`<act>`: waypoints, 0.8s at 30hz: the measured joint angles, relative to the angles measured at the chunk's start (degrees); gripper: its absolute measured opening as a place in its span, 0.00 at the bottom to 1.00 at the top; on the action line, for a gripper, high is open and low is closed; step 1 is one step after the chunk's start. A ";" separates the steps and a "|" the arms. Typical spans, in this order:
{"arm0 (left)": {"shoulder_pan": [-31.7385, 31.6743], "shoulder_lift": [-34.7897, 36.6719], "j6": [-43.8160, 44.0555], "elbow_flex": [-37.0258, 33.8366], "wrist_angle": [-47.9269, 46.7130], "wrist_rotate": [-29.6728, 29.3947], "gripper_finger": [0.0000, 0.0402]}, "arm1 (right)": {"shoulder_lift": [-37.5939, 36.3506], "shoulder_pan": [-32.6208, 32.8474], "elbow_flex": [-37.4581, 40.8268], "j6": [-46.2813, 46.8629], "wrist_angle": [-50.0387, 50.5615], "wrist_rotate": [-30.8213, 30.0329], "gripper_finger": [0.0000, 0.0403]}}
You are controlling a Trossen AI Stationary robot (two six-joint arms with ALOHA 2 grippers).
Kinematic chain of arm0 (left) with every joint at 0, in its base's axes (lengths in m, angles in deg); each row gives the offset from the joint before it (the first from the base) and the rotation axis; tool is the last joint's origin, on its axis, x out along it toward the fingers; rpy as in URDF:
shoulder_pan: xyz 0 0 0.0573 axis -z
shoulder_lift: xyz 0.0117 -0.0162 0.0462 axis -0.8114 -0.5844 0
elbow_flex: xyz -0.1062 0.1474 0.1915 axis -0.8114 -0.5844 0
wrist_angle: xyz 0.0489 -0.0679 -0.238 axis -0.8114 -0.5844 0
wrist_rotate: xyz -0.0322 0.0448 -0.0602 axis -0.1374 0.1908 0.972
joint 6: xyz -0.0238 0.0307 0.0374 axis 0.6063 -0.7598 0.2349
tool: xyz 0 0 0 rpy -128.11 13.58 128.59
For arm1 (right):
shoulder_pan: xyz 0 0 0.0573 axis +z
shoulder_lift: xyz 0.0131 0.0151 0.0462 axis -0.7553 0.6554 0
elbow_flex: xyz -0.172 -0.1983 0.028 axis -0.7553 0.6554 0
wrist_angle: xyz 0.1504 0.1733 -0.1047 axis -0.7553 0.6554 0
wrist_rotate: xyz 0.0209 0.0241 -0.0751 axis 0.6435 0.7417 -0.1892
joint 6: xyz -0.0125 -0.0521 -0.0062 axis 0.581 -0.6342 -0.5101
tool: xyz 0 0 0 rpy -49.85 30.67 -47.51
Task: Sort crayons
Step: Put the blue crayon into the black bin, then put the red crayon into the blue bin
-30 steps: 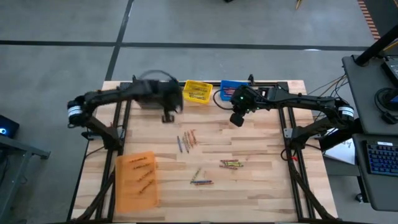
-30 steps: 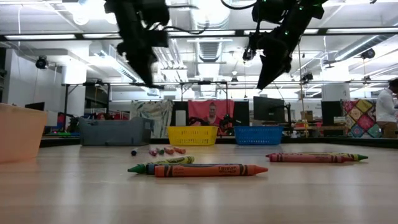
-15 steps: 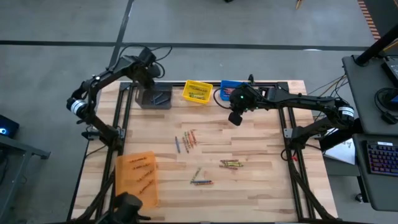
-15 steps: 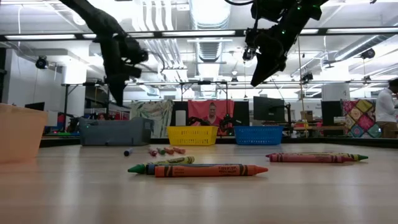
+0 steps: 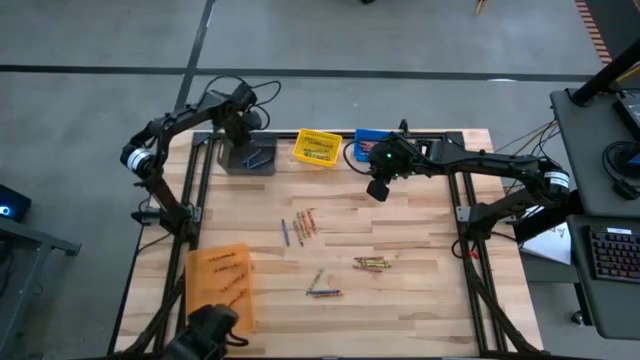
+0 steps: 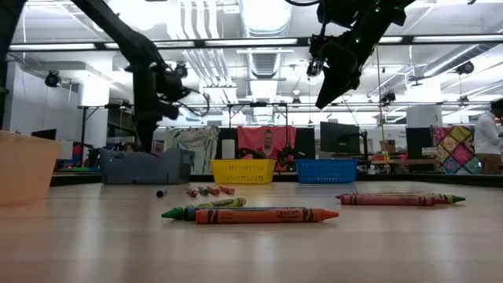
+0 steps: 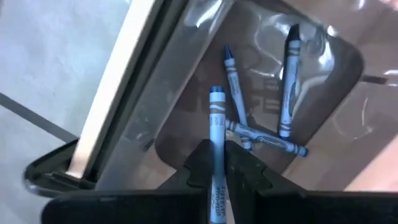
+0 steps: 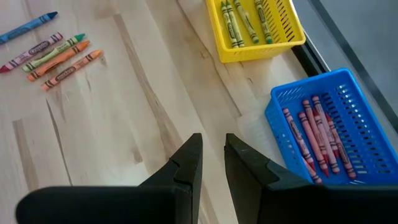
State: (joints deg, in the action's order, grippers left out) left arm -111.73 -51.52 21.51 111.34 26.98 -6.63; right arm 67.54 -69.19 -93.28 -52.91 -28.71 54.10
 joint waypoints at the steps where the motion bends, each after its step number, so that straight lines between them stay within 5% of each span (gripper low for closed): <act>1: 0.00 -0.74 0.02 0.00 0.02 -0.27 0.04 | 0.00 0.00 0.00 0.01 0.02 0.00 0.14; 18: 0.57 -1.63 4.20 0.33 0.63 -1.53 0.18 | 0.00 0.01 0.00 2.86 0.00 0.04 0.14; 24: 3.22 2.84 13.17 0.54 2.36 9.37 0.16 | 0.00 0.23 0.00 10.50 0.04 1.78 0.14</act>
State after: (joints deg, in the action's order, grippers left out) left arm -108.51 -48.68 34.68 111.88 29.34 2.75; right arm 67.54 -68.96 -93.28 -42.41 -28.67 55.88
